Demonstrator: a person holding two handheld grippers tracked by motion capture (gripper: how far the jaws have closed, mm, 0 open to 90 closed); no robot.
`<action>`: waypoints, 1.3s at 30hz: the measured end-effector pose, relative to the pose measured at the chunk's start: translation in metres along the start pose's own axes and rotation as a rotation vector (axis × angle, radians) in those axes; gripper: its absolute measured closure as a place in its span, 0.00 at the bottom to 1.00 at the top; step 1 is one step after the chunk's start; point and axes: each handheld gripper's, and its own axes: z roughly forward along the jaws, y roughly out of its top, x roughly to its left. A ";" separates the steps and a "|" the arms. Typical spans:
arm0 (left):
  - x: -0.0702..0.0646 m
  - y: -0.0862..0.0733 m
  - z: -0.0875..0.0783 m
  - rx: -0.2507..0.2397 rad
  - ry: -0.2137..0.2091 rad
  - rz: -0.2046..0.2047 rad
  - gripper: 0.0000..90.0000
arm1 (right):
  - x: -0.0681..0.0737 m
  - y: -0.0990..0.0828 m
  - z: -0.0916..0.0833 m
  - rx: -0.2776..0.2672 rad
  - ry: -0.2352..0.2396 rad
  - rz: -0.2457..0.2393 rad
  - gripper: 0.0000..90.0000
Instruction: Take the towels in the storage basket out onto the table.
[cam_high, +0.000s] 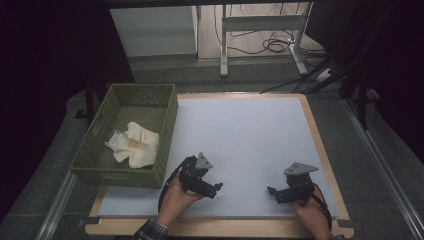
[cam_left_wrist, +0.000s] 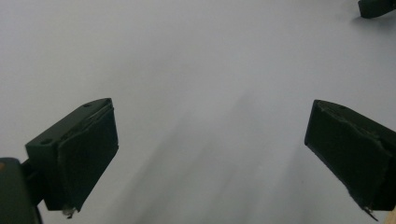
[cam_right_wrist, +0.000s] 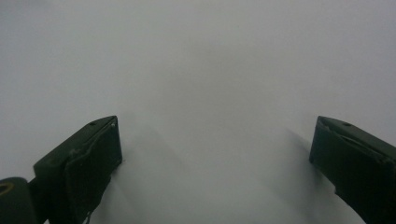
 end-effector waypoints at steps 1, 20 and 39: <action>0.000 0.001 -0.001 0.001 0.004 0.004 0.03 | 0.000 0.000 0.000 0.000 0.000 0.000 0.03; 0.016 0.038 -0.022 -0.003 0.013 0.002 0.03 | 0.000 0.000 0.000 0.000 0.000 0.000 0.03; 0.047 0.063 -0.049 -0.010 0.040 -0.022 0.04 | 0.000 0.000 0.000 -0.001 0.000 -0.003 0.03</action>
